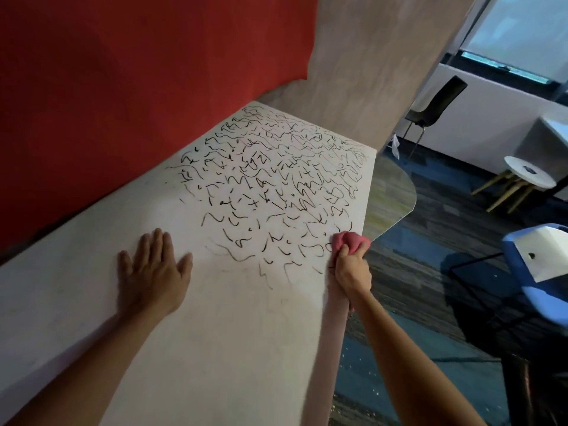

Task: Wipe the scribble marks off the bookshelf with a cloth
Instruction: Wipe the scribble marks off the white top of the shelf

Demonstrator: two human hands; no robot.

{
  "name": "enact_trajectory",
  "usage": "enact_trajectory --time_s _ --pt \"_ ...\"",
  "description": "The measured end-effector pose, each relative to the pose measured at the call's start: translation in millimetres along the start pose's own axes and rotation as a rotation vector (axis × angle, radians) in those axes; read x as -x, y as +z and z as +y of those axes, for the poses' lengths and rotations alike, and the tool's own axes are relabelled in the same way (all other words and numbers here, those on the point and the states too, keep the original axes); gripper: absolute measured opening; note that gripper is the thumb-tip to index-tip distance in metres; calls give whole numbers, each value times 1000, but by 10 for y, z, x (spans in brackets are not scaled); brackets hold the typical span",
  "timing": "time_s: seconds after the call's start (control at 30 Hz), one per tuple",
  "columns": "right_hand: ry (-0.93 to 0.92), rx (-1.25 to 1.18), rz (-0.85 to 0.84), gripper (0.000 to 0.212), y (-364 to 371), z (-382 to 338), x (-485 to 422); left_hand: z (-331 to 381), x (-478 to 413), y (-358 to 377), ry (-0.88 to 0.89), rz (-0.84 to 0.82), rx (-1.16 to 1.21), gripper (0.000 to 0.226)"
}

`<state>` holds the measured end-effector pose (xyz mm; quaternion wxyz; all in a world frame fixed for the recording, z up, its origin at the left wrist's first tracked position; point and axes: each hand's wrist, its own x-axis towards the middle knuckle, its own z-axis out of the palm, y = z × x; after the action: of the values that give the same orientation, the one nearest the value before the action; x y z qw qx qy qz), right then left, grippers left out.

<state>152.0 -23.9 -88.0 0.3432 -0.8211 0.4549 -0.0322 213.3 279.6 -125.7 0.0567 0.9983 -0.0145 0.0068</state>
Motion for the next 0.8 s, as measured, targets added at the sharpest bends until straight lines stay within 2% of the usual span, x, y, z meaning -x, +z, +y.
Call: enact_trajectory --time_s 0.13,0.23,0.33,0.5,0.8 --pt "-57 -4 -48 62 46 293 634 6 7 -6 -1 -25 -13 67" --pt "-113 -7 -111 62 79 487 911 0 1 -10 2 -30 -12 67" --pt "-22 -182 -94 70 88 454 664 -11 10 -6 8 -39 -23 67" --pt "59 -364 -92 66 5 148 70 8 20 -26 2 -56 -17 67" --pt "41 -246 -61 79 124 471 728 34 41 -65 4 -35 -10 66"
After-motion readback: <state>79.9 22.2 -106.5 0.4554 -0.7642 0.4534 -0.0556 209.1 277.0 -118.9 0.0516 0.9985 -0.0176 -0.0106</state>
